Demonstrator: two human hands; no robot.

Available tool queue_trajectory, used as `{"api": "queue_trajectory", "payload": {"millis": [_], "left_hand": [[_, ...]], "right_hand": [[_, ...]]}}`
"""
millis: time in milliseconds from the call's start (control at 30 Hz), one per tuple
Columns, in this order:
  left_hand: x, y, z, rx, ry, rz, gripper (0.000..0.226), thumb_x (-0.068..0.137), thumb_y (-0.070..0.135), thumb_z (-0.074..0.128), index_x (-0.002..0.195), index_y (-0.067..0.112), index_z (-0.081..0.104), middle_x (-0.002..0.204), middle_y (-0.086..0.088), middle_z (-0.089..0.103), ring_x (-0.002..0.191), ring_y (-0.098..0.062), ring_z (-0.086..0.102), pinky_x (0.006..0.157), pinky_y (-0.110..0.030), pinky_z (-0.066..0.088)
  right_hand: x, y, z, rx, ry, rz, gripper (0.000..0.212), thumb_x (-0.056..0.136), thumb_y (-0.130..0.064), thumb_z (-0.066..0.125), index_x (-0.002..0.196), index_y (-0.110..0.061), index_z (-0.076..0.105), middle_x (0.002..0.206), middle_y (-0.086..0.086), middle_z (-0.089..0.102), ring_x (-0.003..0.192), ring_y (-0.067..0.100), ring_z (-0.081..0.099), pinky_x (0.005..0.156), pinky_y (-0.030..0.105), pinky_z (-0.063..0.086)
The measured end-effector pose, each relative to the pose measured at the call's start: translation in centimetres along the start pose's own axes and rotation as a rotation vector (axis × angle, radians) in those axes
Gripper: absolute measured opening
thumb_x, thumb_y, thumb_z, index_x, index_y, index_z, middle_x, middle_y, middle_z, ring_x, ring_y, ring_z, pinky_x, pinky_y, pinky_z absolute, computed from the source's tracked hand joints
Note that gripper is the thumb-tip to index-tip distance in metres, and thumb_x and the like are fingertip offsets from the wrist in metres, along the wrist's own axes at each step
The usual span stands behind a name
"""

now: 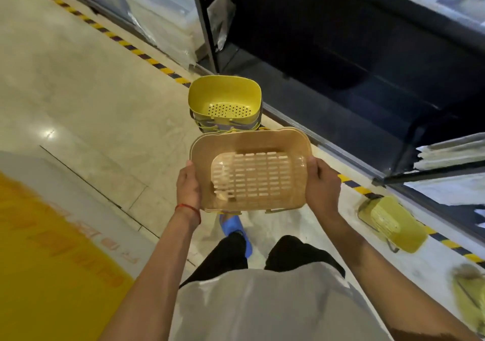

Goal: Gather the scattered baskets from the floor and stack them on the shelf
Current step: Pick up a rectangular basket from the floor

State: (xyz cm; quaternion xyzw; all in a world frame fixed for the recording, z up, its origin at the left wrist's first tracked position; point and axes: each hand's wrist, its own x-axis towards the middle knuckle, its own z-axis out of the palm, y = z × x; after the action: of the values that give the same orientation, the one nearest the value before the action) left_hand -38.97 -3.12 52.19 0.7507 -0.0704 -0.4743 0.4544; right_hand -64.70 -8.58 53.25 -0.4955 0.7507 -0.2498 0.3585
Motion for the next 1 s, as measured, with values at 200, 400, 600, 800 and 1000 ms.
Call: {"api": "queue_trajectory", "payload": {"millis": [200,400,600,800,1000], "left_hand": [[7.3,8.2,-1.5,-0.021,-0.06,0.04,0.045,0.097,0.059,0.046,0.112,0.023,0.067,0.116,-0.002,0.072,0.109,-0.023,0.067,0.101,-0.049,0.051],[14.4,14.1,1.0,-0.043,-0.074,0.075,0.079,0.076,0.071,0.057,0.135,0.018,0.059,0.133,-0.003,0.064,0.122,-0.022,0.06,0.109,-0.049,0.044],[20.2,18.7,4.9,-0.058,0.019,0.073,0.046,0.089,0.054,0.053,0.115,0.02,0.071,0.118,-0.004,0.071,0.112,-0.025,0.066,0.102,-0.047,0.05],[25.2,20.0,7.2,-0.158,0.093,-0.048,0.018,0.096,0.033,0.061,0.091,0.019,0.072,0.092,-0.002,0.072,0.086,-0.02,0.067,0.079,-0.032,0.058],[30.7,19.6,8.5,-0.116,0.108,-0.087,0.014,0.096,0.029,0.063,0.089,0.019,0.07,0.092,0.0,0.069,0.088,-0.018,0.064,0.087,-0.034,0.054]], "right_hand": [[3.9,-7.0,5.4,0.054,-0.002,0.047,0.04,0.108,-0.041,0.037,0.091,-0.02,0.067,0.084,-0.003,0.068,0.081,0.017,0.065,0.079,0.041,0.058],[10.8,-11.4,8.7,0.133,0.004,0.032,0.04,0.104,-0.044,0.038,0.081,-0.025,0.063,0.078,-0.005,0.067,0.081,0.023,0.067,0.08,0.052,0.058],[17.7,-13.7,12.5,0.189,-0.065,0.067,0.035,0.107,-0.042,0.037,0.09,-0.029,0.065,0.088,-0.004,0.069,0.087,0.021,0.069,0.082,0.052,0.06],[22.9,-13.6,16.0,0.198,-0.11,0.16,0.033,0.106,-0.029,0.041,0.079,-0.023,0.06,0.081,0.004,0.064,0.078,0.02,0.059,0.08,0.055,0.058],[25.5,-14.3,18.6,0.408,-0.137,0.18,0.036,0.094,-0.029,0.049,0.059,-0.031,0.059,0.064,-0.008,0.057,0.072,0.023,0.055,0.07,0.037,0.049]]}}
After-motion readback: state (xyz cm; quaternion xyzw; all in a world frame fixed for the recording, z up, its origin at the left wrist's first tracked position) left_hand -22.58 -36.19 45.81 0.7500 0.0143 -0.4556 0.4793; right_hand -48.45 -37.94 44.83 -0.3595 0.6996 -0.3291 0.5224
